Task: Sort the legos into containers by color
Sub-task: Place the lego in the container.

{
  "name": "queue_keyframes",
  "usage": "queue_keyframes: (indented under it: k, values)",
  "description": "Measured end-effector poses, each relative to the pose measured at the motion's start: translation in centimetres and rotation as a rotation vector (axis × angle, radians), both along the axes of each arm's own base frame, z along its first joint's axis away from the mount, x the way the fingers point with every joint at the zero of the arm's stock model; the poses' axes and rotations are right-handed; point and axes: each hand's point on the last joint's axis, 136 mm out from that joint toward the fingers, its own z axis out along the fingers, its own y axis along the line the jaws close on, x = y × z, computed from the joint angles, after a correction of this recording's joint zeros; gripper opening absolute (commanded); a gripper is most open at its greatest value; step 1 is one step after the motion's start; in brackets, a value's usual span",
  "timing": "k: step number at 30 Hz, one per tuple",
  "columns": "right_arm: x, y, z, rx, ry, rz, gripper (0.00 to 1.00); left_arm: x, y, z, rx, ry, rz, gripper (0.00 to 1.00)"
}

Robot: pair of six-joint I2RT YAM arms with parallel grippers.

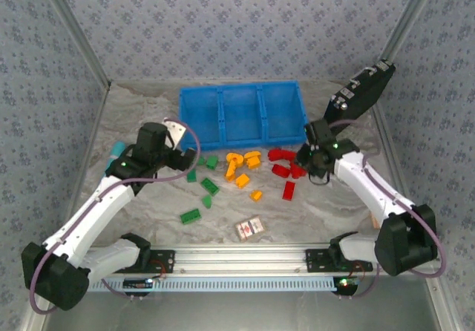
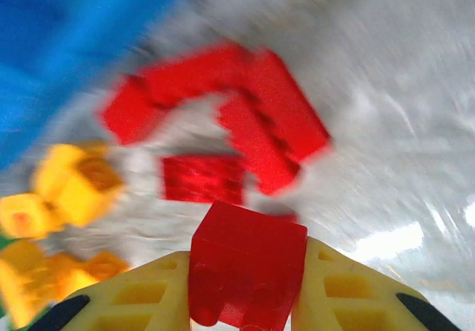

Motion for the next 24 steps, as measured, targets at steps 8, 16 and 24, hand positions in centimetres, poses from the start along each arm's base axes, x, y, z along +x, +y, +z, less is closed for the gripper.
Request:
queue_keyframes:
  k: [8, 16, 24]
  values:
    - [7.8, 8.0, 7.7, -0.146, -0.273, 0.346, 0.29, -0.3, 1.1, 1.7, -0.019, -0.031, 0.023, 1.0]
    - [13.0, 13.3, 4.5, -0.279, -0.365, 0.525, 0.29, -1.4, 2.1, 2.6, -0.041, -0.015, 0.04, 1.0]
    - [16.9, 17.2, 0.8, -0.378, -0.403, 0.636, 0.29, -3.2, 2.9, 2.8, -0.09, -0.017, 0.076, 1.0]
